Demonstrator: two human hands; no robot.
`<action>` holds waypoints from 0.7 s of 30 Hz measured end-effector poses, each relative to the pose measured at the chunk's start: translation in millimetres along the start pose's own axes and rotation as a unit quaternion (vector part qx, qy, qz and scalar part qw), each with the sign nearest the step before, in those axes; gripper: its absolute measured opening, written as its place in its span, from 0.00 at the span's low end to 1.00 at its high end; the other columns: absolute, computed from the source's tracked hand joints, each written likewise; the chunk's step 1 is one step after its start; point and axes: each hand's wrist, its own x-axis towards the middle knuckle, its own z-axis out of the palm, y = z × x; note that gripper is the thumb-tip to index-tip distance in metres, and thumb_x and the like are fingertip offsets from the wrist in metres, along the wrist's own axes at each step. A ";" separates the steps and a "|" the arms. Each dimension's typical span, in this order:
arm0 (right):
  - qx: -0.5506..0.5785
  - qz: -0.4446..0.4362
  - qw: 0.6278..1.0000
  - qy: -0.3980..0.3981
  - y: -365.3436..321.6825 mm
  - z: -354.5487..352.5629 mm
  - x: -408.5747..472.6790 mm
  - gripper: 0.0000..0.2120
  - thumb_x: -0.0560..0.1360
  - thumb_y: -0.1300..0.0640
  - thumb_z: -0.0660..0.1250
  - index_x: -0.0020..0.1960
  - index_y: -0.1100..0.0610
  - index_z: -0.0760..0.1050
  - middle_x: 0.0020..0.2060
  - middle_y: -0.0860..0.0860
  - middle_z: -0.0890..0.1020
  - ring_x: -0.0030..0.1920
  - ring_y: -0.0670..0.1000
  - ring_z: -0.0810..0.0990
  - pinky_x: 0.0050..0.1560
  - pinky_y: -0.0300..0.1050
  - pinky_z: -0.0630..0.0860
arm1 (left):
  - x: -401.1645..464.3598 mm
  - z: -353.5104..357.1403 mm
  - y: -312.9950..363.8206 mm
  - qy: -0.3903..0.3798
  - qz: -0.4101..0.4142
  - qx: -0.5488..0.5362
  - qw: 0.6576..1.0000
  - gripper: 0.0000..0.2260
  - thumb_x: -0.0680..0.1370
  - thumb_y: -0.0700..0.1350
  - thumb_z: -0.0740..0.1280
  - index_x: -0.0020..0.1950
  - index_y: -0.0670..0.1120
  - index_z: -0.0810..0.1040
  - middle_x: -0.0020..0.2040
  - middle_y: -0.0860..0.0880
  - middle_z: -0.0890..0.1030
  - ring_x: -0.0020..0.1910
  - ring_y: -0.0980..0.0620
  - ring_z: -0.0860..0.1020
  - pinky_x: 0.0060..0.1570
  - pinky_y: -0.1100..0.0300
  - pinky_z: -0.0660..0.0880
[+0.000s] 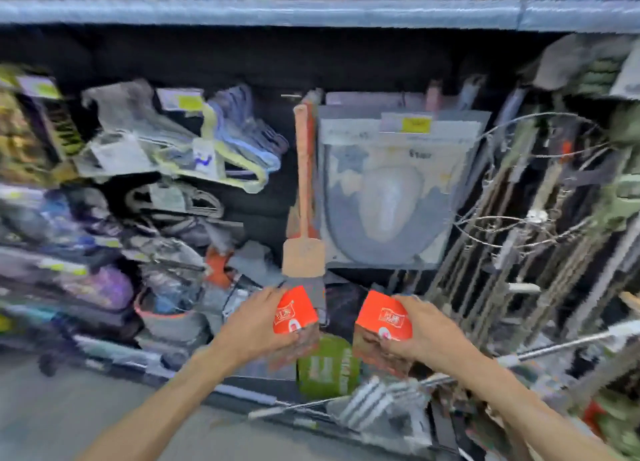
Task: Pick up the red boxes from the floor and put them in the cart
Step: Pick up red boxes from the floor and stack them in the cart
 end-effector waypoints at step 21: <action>0.090 -0.425 0.887 -0.159 -698.5 205.6 161.8 0.22 0.64 0.36 0.73 0.51 0.45 0.71 0.43 0.42 0.78 0.44 0.44 0.76 0.44 0.48 0.77 | -445.3 -250.7 -458.6 0.173 -0.478 0.102 0.855 0.38 0.66 0.70 0.69 0.68 0.50 0.70 0.56 0.49 0.76 0.55 0.46 0.76 0.51 0.51 0.74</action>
